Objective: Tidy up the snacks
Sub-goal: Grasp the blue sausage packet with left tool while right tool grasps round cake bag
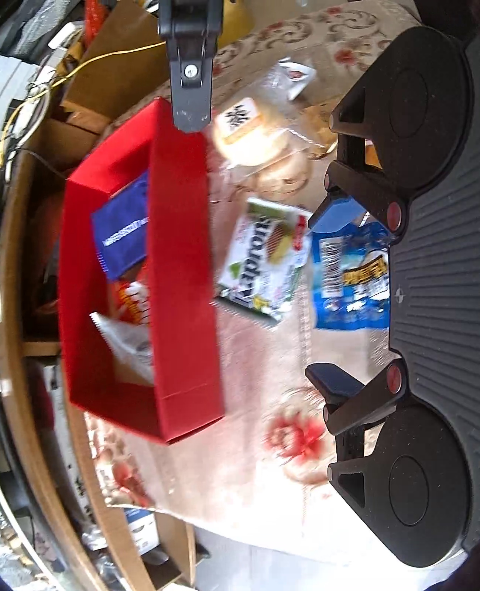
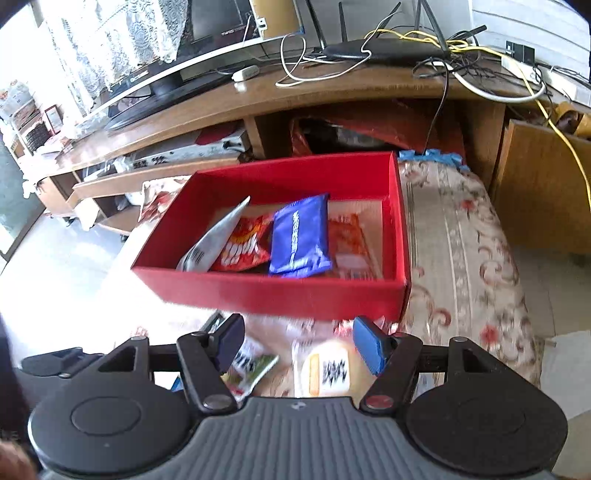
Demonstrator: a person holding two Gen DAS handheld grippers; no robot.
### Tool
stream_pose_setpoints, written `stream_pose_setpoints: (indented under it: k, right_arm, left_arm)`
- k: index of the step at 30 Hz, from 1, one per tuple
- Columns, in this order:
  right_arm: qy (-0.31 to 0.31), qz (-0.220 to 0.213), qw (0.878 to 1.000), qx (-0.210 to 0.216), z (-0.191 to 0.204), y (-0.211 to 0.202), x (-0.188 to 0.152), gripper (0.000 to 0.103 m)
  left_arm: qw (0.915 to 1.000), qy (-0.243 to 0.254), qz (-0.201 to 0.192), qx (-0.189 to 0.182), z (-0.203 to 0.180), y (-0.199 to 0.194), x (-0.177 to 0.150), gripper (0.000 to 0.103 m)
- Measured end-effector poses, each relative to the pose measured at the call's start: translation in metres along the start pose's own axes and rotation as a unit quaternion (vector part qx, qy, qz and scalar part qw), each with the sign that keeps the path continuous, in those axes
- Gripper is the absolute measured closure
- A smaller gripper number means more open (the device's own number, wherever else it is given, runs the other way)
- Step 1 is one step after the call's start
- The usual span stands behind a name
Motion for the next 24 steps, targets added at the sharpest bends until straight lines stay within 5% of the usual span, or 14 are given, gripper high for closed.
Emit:
stream_pose_setpoints:
  k: [7, 18, 24]
  right_arm:
    - [-0.010, 0.017, 1.000, 0.016, 0.006, -0.006, -0.021, 0.042]
    - [-0.015, 0.030, 0.999, 0.023, 0.013, -0.006, -0.032, 0.042]
    - [-0.017, 0.039, 0.999, 0.024, 0.015, -0.007, -0.042, 0.042]
  left_arm:
    - [0.9995, -0.006, 0.030, -0.001, -0.003, 0.019, -0.011, 0.015]
    - [0.9996, 0.009, 0.024, 0.009, -0.009, 0.018, -0.019, 0.013]
    - [0.9997, 0.007, 0.021, 0.007, -0.003, 0.013, -0.021, 0.028]
Point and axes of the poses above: each gripper's, at about its wrist camera, not at the fingertips, and y roughly the way its jaws point, z to its left, x to its top, the point moved 6 cm from there along y, roughly the way its jaws point, and after that the axes turned 1 degree about -y, right-handed, at the moved point
